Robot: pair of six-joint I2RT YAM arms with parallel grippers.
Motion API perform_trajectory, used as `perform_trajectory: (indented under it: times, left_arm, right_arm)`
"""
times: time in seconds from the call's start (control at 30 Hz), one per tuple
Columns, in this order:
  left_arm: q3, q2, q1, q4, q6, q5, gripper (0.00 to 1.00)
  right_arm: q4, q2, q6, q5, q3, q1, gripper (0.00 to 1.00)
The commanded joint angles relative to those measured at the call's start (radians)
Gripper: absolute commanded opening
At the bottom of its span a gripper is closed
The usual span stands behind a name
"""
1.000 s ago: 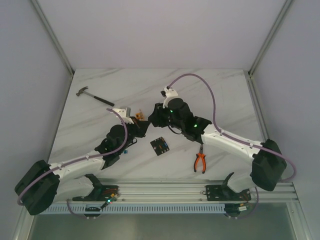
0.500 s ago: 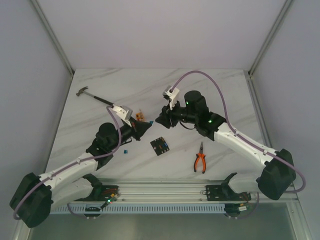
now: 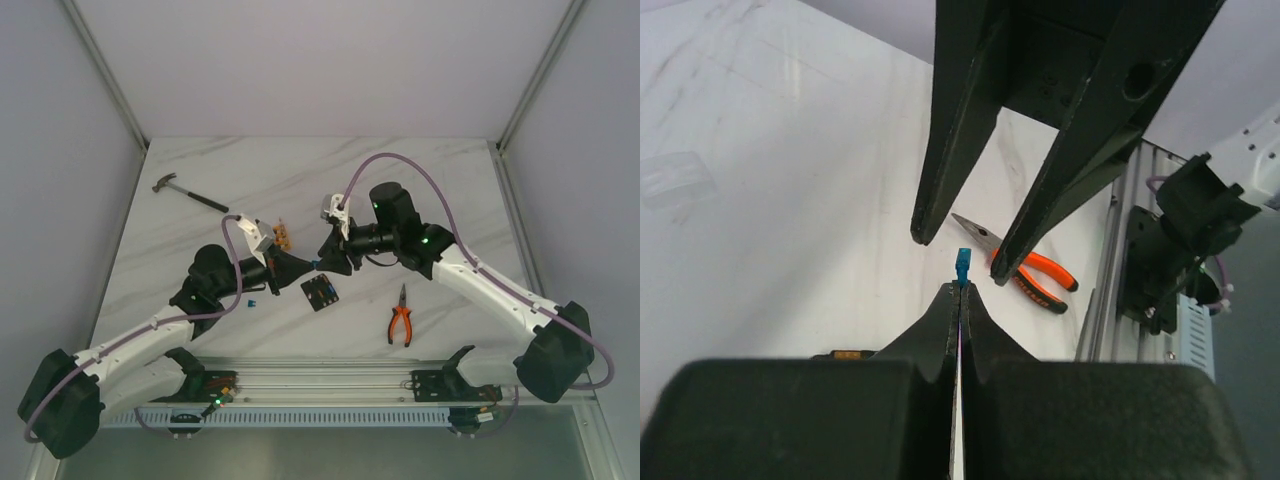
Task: Snap on the fuse box
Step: Pick up the fuse from the center of the board.
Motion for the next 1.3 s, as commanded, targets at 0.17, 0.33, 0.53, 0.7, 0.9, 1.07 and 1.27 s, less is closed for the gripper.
perform_trajectory:
  times: [0.17,0.33,0.53,0.7,0.9,1.07,1.27]
  left_arm:
    - [0.047,0.015,0.006,0.032,0.026,0.143,0.0]
    - [0.051,0.016,0.004,0.031,0.025,0.158,0.0]
    - [0.051,0.016,0.004,0.035,0.024,0.16,0.0]
    - [0.051,0.019,0.005,0.035,0.024,0.155,0.0]
    - [0.047,0.023,0.004,-0.018,0.007,0.051,0.12]
    - [0.031,-0.004,0.005,-0.115,-0.074,-0.165,0.36]
    - [-0.021,-0.058,0.007,-0.231,-0.241,-0.369,0.56]
  right_arm:
    - [-0.061,-0.022,-0.096,-0.127,0.057,-0.003,0.35]
    - [-0.079,-0.021,-0.115,-0.159,0.062,-0.005,0.26]
    - [-0.097,-0.015,-0.128,-0.176,0.069,-0.007,0.18]
    - [-0.109,-0.004,-0.137,-0.188,0.073,-0.007,0.02]
    - [-0.105,-0.002,-0.102,-0.144,0.075,-0.007,0.0]
    - [-0.077,0.019,0.044,0.081,0.069,0.007,0.0]
    - [-0.066,0.071,0.206,0.47,0.062,0.1,0.0]
